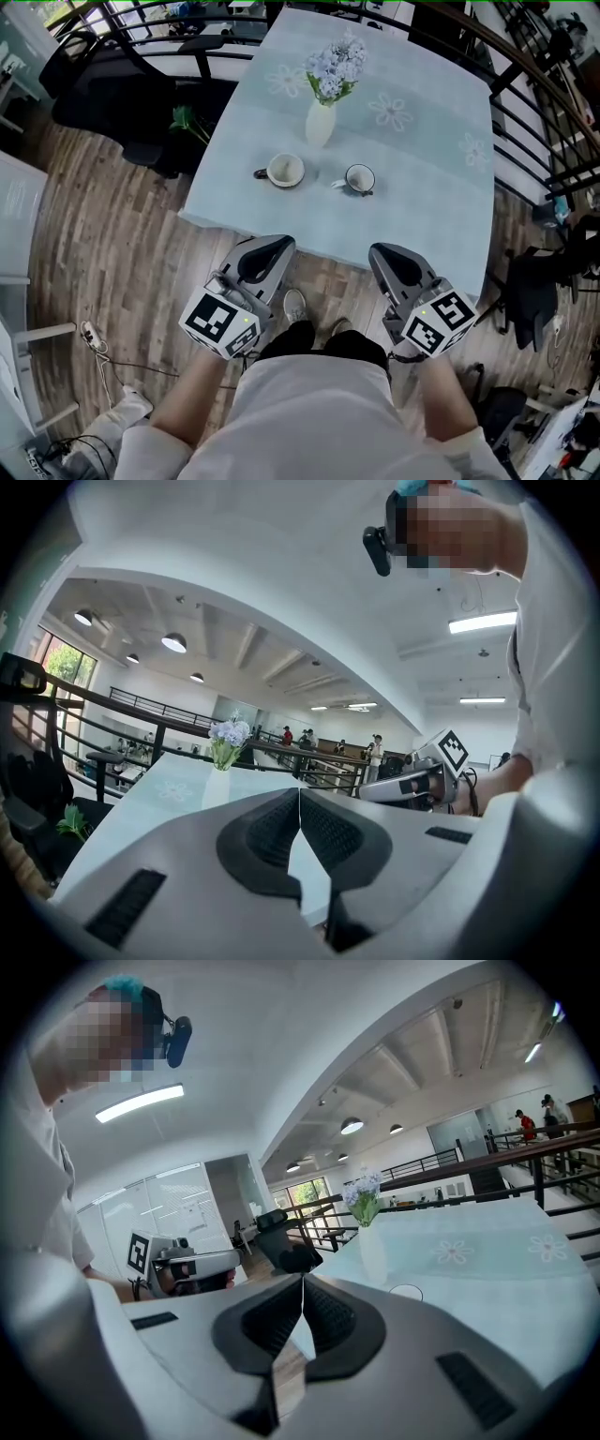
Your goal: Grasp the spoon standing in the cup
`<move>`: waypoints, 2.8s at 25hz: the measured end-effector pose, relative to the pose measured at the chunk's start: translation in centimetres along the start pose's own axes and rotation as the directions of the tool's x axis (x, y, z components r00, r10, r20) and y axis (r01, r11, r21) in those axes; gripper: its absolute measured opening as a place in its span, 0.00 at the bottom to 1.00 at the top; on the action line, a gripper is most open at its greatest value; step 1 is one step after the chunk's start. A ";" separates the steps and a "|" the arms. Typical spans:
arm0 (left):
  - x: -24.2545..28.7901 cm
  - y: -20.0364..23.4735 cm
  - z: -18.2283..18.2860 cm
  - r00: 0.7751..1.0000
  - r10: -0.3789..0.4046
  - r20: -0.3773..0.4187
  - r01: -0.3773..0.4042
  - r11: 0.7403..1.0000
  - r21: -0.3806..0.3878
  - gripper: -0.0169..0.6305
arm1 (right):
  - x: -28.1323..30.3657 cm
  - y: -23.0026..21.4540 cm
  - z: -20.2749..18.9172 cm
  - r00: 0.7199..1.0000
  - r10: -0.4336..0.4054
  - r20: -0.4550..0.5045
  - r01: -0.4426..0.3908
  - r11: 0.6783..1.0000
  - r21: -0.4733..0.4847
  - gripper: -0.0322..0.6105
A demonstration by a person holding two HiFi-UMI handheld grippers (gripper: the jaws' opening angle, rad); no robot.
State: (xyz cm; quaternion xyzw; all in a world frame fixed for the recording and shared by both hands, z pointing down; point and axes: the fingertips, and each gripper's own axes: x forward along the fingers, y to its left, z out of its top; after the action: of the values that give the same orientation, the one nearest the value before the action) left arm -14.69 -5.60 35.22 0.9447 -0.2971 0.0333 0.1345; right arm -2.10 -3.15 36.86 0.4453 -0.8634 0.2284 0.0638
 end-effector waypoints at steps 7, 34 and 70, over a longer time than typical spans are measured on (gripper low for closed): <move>1.7 0.8 -0.4 1.000 -0.002 -0.021 0.002 1.000 -0.007 0.06 | 1.0 -2.0 0.9 1.000 -0.011 0.012 0.011 1.000 0.011 0.08; 18.7 1.6 -6.3 0.981 0.025 -0.191 -0.013 0.998 0.065 0.06 | 3.5 -19.0 1.0 0.995 0.068 -0.071 -0.060 0.992 0.114 0.08; 25.5 1.4 -17.0 0.878 0.036 -0.478 0.232 0.841 0.489 0.23 | 3.6 -25.1 -7.1 0.986 0.025 -0.163 0.014 0.972 0.233 0.08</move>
State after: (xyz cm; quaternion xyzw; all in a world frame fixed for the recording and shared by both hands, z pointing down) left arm 5.70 -16.11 55.56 0.9221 -0.1843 0.3343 -0.0633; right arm 15.09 -15.12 52.78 0.4271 -0.8234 0.3646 0.0815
